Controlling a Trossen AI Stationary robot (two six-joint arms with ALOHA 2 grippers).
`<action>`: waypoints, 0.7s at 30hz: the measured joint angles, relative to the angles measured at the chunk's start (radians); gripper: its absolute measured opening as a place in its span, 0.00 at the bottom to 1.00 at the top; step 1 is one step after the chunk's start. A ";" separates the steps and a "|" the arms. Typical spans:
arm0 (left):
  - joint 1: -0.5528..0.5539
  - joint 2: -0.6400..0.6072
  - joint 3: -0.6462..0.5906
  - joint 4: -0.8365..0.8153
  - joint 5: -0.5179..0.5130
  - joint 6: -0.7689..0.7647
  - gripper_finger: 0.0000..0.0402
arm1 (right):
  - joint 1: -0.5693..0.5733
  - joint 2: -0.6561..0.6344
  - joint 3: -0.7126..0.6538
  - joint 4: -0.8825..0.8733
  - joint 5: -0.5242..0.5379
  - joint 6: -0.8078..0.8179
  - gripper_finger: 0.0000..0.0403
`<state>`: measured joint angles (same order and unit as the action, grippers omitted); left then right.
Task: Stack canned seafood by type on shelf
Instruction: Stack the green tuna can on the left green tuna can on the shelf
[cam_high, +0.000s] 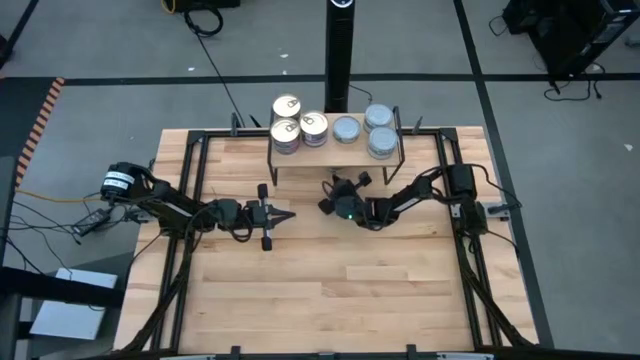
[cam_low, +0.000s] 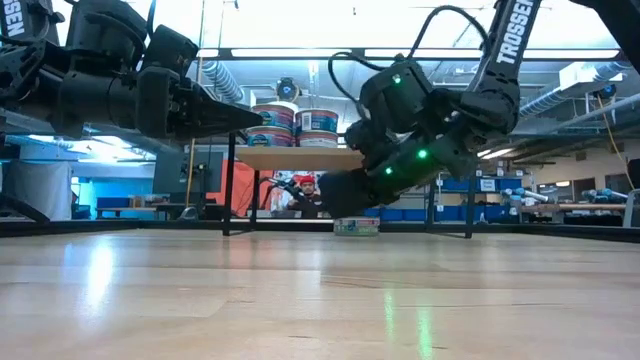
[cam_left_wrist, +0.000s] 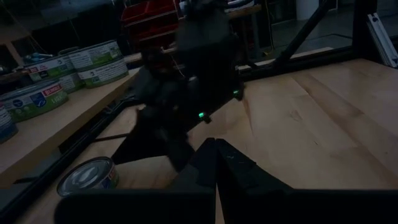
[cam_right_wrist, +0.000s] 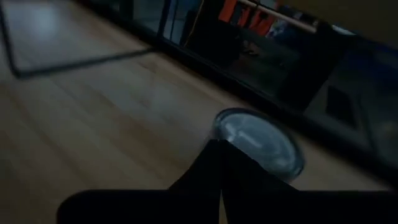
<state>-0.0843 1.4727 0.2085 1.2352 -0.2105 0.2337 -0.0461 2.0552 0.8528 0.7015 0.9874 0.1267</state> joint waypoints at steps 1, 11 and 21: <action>0.000 0.000 0.000 -0.001 0.000 -0.001 0.01 | 0.014 0.000 0.000 0.000 0.013 0.053 0.02; -0.001 0.000 0.000 -0.025 0.000 -0.002 0.01 | 0.138 0.088 -0.053 0.004 0.242 0.632 0.01; -0.001 0.000 0.005 0.004 0.001 0.006 0.01 | 0.088 0.281 0.176 0.076 0.300 0.390 0.02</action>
<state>-0.0853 1.4727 0.2131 1.2396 -0.2100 0.2395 0.0419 2.3365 1.0290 0.7771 1.2877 0.5169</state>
